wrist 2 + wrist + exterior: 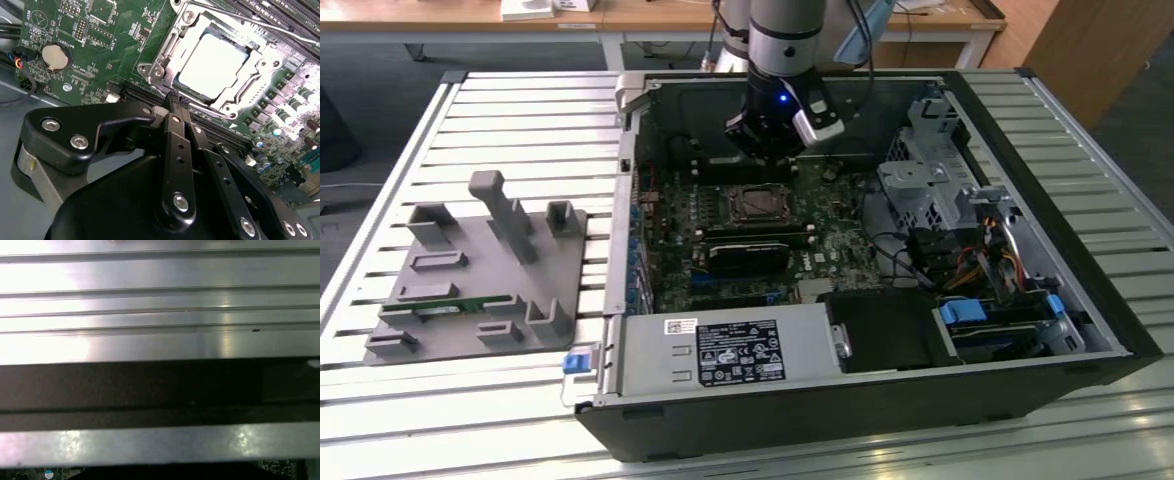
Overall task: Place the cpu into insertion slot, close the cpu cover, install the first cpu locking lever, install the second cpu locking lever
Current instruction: 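Install the second cpu locking lever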
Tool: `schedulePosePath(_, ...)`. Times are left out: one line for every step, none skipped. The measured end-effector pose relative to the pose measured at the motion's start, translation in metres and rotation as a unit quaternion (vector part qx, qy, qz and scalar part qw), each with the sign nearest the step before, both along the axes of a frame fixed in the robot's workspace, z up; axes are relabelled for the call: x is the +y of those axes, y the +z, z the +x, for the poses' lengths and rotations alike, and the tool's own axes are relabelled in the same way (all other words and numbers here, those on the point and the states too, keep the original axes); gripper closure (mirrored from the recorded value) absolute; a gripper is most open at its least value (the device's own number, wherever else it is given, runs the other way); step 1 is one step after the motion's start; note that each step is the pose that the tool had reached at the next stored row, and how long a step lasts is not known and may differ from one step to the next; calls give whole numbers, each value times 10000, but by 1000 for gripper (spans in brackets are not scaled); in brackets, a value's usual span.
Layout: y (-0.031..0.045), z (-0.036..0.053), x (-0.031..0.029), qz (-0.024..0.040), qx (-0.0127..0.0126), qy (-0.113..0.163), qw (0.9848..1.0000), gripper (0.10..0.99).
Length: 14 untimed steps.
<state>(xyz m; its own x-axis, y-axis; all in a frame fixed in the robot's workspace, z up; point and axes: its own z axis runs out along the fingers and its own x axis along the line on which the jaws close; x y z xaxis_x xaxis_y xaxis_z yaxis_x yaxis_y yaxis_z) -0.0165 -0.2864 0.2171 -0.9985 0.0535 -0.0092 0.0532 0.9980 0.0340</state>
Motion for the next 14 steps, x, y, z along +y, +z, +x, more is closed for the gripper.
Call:
schedulePosePath(0,1,-3,0,0,0,10000,980)
schedulePosePath(0,2,-7,0,0,0,10000,980)
schedulePosePath(0,4,-13,0,0,0,10000,980)
schedulePosePath(0,5,-18,0,0,0,10000,980)
schedulePosePath(0,6,-24,0,0,0,10000,980)
schedulePosePath(0,6,-32,0,0,0,10000,980)
schedulePosePath(0,7,-41,0,0,0,10000,980)
schedulePosePath(0,7,-48,0,0,0,10000,980)
schedulePosePath(0,7,-54,0,0,0,10000,980)
schedulePosePath(-1,7,-61,0,0,0,10000,980)
schedulePosePath(-1,7,-69,0,0,0,10000,980)
schedulePosePath(-1,7,-78,0,0,0,10000,980)
schedulePosePath(-1,8,-85,0,0,0,10000,980)
schedulePosePath(-1,8,-94,0,0,0,10000,980)
